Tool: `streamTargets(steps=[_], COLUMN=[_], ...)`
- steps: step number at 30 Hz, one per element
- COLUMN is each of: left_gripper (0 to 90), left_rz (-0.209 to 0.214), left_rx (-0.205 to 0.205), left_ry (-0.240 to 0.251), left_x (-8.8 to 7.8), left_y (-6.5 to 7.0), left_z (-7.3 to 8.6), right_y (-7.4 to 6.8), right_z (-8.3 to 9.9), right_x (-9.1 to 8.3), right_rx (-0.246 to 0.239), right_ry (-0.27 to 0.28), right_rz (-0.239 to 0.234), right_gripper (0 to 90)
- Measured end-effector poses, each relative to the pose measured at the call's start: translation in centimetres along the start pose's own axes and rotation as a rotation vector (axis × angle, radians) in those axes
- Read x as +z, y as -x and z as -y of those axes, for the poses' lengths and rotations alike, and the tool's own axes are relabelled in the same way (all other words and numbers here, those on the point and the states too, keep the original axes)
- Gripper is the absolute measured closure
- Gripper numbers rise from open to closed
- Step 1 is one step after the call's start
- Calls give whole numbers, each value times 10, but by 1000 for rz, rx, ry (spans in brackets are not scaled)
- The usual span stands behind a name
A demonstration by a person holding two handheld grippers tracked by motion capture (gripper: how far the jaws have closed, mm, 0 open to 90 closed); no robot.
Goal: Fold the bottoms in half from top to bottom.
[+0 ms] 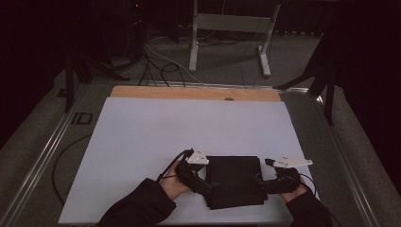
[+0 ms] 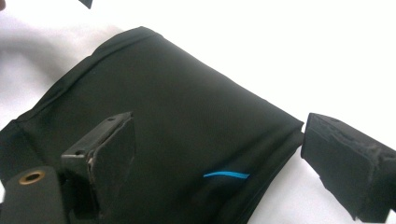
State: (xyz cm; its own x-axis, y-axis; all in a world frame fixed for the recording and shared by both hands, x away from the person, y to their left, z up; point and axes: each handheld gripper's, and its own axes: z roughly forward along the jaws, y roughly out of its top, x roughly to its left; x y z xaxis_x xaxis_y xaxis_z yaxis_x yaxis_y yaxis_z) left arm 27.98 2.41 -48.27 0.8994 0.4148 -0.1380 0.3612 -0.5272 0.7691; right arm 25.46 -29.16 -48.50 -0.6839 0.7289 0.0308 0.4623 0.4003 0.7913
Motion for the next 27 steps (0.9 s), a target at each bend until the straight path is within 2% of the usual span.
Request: streamTargets(steps=[11, 19, 22, 27], left_gripper=[6, 6, 6, 7], left_rz=[-21, -17, -47, -8], left_rx=[-36, -106, -126, -184], left_ry=[-17, -39, -56, -68], left_x=[11, 24, 28, 32], left_y=[-10, -20, -21, -24], left_z=[4, 14, 17, 22], right_y=[5, 6, 6, 7], right_z=[8, 16, 17, 18], right_x=[10, 18, 21, 25], right_rx=[40, 64, 69, 101], right_ry=[-20, -40, -44, -57], right_rz=[15, 11, 11, 14], right_gripper=[101, 101, 101, 101])
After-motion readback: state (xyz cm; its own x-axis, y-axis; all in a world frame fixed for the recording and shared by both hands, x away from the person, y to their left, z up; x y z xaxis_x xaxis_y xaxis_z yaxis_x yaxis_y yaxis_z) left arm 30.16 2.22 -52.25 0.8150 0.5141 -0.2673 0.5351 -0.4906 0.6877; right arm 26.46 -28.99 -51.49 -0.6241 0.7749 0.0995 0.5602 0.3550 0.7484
